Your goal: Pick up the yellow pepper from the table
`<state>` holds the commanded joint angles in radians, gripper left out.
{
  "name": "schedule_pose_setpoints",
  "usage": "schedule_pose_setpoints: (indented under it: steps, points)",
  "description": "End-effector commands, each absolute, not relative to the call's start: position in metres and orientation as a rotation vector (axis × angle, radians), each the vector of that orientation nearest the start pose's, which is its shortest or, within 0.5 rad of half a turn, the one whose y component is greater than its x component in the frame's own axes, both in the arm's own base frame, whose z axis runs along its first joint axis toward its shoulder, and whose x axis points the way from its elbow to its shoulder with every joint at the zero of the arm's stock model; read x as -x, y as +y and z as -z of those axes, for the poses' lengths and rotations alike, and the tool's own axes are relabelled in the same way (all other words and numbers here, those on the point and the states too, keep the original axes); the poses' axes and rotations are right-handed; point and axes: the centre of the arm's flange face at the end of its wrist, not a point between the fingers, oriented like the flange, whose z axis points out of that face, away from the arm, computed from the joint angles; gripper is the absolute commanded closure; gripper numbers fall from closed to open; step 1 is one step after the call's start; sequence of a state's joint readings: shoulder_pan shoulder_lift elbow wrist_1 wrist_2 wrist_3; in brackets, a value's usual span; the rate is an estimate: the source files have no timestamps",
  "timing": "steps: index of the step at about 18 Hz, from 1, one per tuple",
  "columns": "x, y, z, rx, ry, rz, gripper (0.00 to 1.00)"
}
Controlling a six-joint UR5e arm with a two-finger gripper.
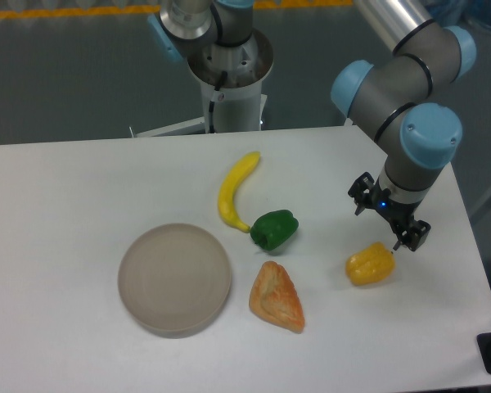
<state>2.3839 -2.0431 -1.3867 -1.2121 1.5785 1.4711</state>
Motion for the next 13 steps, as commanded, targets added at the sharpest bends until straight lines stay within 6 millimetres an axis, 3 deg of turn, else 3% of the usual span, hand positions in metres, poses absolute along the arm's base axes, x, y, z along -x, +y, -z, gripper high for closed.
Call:
schedule_pose_setpoints:
  steps: [3, 13]
  points:
    - [0.407, 0.569, -0.315, 2.947, 1.008, -0.114, 0.00]
    - [0.403, 0.572, -0.284, 2.960, 1.043, -0.065, 0.00]
